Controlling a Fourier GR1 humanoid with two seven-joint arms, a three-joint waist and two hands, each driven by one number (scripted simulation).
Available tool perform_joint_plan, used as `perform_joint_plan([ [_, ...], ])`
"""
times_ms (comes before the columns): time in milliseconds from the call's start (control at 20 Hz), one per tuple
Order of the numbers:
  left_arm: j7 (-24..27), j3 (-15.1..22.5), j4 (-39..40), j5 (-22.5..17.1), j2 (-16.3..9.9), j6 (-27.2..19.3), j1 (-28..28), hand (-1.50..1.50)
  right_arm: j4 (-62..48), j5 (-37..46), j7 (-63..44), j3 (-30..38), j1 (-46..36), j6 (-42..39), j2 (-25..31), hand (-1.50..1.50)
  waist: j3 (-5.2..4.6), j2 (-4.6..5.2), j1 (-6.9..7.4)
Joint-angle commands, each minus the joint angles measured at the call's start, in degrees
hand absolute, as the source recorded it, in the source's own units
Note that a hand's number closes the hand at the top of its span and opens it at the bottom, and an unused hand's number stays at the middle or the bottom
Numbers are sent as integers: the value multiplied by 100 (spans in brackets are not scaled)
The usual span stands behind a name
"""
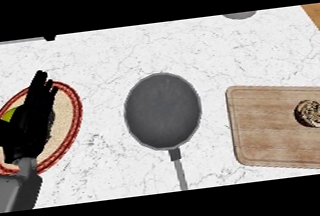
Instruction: Pick the cupcake from the cutting board and place it in the pan
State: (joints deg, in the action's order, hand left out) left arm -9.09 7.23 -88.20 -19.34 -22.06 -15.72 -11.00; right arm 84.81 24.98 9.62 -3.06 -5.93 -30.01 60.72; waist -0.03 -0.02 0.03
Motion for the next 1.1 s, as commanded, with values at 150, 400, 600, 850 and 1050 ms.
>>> perform_joint_plan([
  [150,-238,-235,-79,-23,-43,241,-43,0,842,896,-951,-176,71,110,-349,-150,2,-5,-4],
  [400,6,-277,245,314,326,211,-27,0,1354,973,-1202,103,251,-137,-899,-150,1,-3,-37],
  [600,126,-606,271,188,174,720,124,0,903,1281,-1079,32,-270,-541,-1115,-150,2,5,12],
  [850,-163,-450,-161,603,436,385,153,0,796,1866,-1354,-97,-188,-539,-1504,-150,3,0,3],
  [1050,-450,-467,-581,568,534,442,346,0,384,2355,-1499,-290,-391,-263,-2003,-150,4,2,28],
])
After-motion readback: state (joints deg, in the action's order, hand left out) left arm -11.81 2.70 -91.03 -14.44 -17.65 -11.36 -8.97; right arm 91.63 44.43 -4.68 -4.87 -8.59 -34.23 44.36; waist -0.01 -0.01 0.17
